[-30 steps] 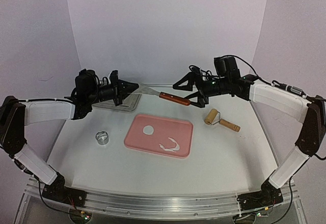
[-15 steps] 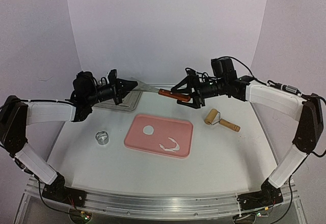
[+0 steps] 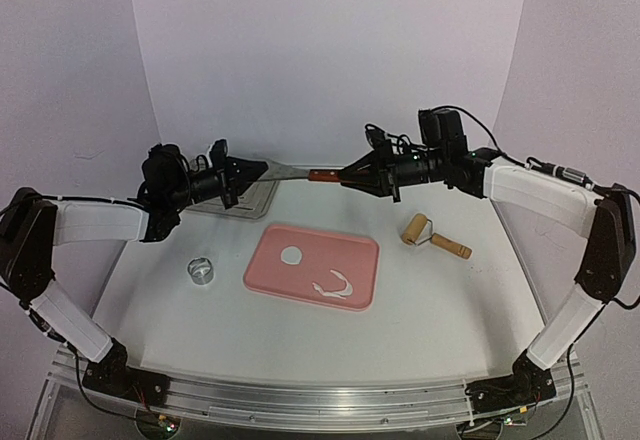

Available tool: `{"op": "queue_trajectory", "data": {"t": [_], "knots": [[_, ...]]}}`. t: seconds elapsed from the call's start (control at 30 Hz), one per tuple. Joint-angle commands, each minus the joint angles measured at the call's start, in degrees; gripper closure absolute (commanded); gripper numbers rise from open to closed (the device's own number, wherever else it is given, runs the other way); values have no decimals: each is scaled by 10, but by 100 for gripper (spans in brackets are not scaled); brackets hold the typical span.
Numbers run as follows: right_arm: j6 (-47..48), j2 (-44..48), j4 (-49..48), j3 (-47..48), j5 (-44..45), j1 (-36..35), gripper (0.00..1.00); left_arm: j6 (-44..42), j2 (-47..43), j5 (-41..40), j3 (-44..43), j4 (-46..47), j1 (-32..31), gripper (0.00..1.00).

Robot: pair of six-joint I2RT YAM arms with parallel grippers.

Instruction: Roll out the dumpling wrappers from the dough

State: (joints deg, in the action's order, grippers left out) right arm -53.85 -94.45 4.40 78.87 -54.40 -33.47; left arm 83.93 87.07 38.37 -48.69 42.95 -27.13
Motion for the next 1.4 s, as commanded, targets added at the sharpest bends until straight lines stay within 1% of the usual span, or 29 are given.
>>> {"op": "queue_trajectory", "data": {"t": [0.0, 0.07, 0.13, 0.2, 0.3, 0.37, 0.43, 0.5, 0.57, 0.7, 0.83, 0.97, 1.13, 1.37], "knots": [[6, 20, -1, -3, 43, -3, 100, -69, -4, 35, -16, -84, -3, 72], [4, 36, 4, -15, 67, 2, 100, -128, -11, 27, -40, -174, -3, 50], [1, 52, 17, -38, 89, 10, 100, -191, -18, 2, -72, -287, -3, 27], [6, 71, 46, -58, 121, 17, 100, -259, -22, -44, -114, -419, -3, 17], [27, 92, 134, -71, 185, 17, 100, -354, 5, -105, -191, -584, -2, 11], [26, 99, 162, -88, 213, 18, 100, -409, 47, -132, -242, -683, -2, 11], [15, 103, 180, -106, 227, 18, 100, -461, 90, -146, -287, -755, -2, 12], [7, 101, 187, -120, 234, 17, 100, -498, 126, -163, -312, -802, -2, 16], [5, 99, 194, -127, 242, 17, 100, -524, 151, -181, -320, -825, -2, 20], [27, 77, 206, -117, 241, 17, 100, -547, 184, -184, -314, -820, -2, 25], [52, 40, 209, -94, 236, 16, 100, -549, 214, -166, -307, -798, -2, 25], [66, 0, 208, -68, 219, 15, 100, -548, 240, -166, -310, -791, -2, 25], [68, -26, 208, -53, 204, 10, 100, -560, 267, -164, -316, -793, -2, 34], [27, -21, 210, -79, 189, 10, 100, -579, 283, -185, -316, -805, -2, 40]]}}
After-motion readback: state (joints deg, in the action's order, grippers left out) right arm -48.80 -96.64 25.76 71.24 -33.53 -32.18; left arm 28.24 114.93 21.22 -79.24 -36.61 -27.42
